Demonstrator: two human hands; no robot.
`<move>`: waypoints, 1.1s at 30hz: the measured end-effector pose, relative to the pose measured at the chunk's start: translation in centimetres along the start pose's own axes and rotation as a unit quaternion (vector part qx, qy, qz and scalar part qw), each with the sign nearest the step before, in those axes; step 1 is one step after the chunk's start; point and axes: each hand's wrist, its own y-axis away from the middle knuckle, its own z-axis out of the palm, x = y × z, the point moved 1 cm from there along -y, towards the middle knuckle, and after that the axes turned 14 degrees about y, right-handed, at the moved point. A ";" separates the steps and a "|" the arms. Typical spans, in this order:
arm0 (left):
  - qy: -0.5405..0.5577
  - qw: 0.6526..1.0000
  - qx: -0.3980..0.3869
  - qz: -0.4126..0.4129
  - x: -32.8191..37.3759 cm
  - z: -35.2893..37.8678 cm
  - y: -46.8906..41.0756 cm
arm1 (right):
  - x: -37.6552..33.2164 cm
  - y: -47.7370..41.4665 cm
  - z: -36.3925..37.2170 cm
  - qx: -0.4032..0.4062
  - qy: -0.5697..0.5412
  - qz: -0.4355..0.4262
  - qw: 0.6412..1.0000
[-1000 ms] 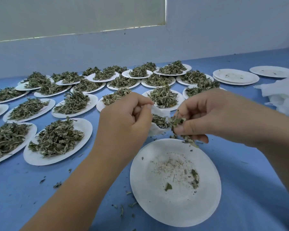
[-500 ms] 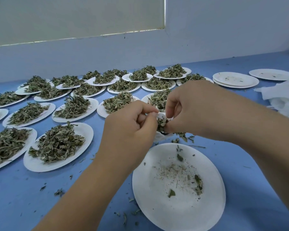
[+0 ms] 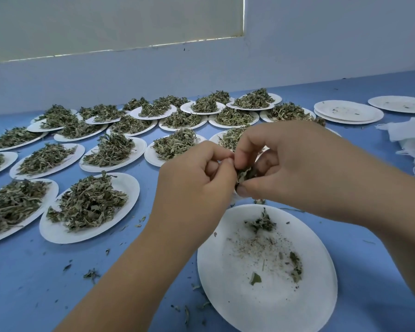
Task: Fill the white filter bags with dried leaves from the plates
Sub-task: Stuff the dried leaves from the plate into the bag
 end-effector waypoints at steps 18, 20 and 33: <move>0.049 0.998 0.012 -0.028 -0.2 -0.3 -0.3 | 0.7 0.6 1.5 0.113 -0.067 -0.035 0.991; 0.048 0.998 0.013 -0.027 -0.2 -0.3 -0.3 | 0.7 0.6 1.7 0.126 -0.047 -0.042 0.990; 0.056 0.996 0.051 -0.038 -0.2 -0.7 -0.5 | 2.8 0.0 0.8 0.106 -0.245 0.025 0.963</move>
